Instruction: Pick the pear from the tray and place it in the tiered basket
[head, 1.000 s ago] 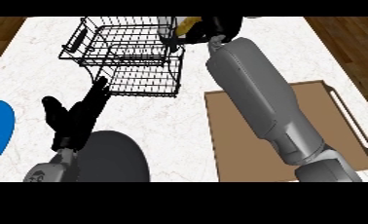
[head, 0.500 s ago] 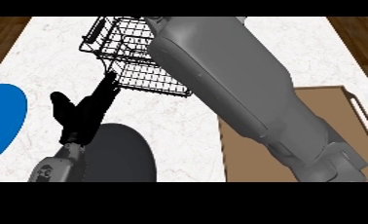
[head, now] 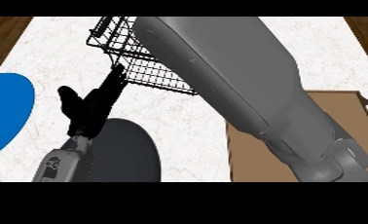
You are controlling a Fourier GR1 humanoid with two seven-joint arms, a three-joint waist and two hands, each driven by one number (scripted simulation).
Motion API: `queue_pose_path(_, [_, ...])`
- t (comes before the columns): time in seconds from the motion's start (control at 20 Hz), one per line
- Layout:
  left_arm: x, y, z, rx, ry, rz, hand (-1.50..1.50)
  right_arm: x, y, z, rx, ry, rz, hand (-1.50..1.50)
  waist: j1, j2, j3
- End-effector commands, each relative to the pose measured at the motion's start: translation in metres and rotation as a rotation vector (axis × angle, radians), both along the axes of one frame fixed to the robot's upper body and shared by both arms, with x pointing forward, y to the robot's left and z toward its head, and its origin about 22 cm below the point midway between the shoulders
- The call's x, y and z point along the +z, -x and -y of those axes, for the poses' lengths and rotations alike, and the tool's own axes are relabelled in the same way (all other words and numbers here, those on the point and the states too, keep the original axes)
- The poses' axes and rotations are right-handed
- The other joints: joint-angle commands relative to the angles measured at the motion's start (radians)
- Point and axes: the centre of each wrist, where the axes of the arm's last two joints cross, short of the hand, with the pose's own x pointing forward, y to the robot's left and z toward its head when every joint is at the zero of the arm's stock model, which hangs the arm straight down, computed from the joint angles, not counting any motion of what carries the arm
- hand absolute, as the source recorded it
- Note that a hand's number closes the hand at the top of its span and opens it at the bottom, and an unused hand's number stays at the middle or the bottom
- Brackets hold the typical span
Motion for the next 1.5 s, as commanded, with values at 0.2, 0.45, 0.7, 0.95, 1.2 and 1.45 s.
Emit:
queue_pose_path(0.2, [0.009, -0.007, 0.011, -0.046, -0.011, -0.005, 0.0, -0.034, -0.029, 0.001, -0.135, -0.136, -0.056, 1.5, 0.035, 0.014, -0.001])
queue_pose_path(0.45, [0.001, -0.015, 0.003, -0.032, 0.005, 0.027, 0.0, -0.039, -0.045, 0.009, -0.128, -0.197, -0.073, 1.5, 0.044, 0.022, -0.002])
queue_pose_path(0.7, [0.005, -0.006, 0.025, -0.082, -0.006, 0.018, 0.0, -0.072, -0.065, 0.04, -0.091, -0.456, 0.016, -1.5, 0.086, 0.035, 0.0])
queue_pose_path(0.95, [0.014, -0.017, 0.027, -0.127, -0.012, 0.036, 0.0, -0.068, -0.069, 0.031, -0.008, -0.492, 0.083, -1.5, 0.116, 0.043, -0.002])
queue_pose_path(1.2, [0.007, -0.017, 0.038, -0.136, -0.011, 0.021, 0.0, -0.075, -0.071, 0.026, 0.032, -0.484, 0.215, -1.5, 0.129, 0.043, -0.003])
queue_pose_path(1.45, [-0.004, -0.008, 0.022, -0.088, 0.003, 0.026, 0.0, -0.068, -0.074, 0.018, -0.04, -0.46, 0.326, -1.5, 0.089, 0.028, -0.003])
